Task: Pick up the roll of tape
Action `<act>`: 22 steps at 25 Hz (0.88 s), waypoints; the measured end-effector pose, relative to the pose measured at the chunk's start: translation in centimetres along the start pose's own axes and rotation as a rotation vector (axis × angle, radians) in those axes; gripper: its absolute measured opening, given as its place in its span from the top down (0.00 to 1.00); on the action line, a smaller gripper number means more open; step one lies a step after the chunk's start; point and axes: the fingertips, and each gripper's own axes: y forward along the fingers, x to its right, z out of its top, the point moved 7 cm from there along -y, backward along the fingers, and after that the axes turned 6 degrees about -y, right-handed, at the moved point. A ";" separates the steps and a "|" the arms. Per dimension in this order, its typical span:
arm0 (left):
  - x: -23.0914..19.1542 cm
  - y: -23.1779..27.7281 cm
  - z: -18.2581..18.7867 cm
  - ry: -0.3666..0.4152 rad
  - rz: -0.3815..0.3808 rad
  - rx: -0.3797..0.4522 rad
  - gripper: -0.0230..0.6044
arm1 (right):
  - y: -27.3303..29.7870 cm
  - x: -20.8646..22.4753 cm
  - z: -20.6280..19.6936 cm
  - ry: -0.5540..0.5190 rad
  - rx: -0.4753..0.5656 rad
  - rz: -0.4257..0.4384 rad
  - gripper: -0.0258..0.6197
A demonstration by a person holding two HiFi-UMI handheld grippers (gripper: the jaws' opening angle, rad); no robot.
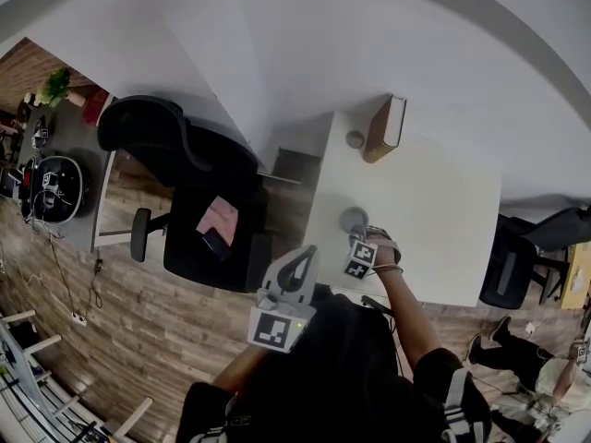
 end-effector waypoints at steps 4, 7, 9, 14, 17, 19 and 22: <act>-0.3 0.0 0.2 -0.004 0.011 0.005 0.94 | 0.5 -0.1 0.2 -0.017 -0.009 0.011 0.82; -0.2 -0.1 0.2 -0.003 0.016 0.006 0.94 | 0.6 -0.2 0.2 -0.025 -0.012 0.008 0.83; -0.2 -0.3 0.3 0.004 0.017 0.009 0.94 | 0.7 -0.2 0.3 -0.034 -0.014 0.008 0.83; 0.3 -0.4 0.2 0.013 0.008 0.008 0.94 | 0.6 -0.3 0.3 -0.064 -0.028 0.009 0.85; 0.5 -0.7 0.2 0.006 0.009 0.012 0.94 | 0.5 -0.7 0.3 -0.052 -0.028 0.016 0.85; 0.7 -0.9 0.2 0.011 0.004 0.019 0.94 | 0.1 -0.9 0.2 -0.042 -0.027 0.015 0.85; 1.1 -1.4 0.2 0.016 -0.006 0.022 0.94 | -0.6 -1.3 0.1 -0.026 -0.021 0.001 0.85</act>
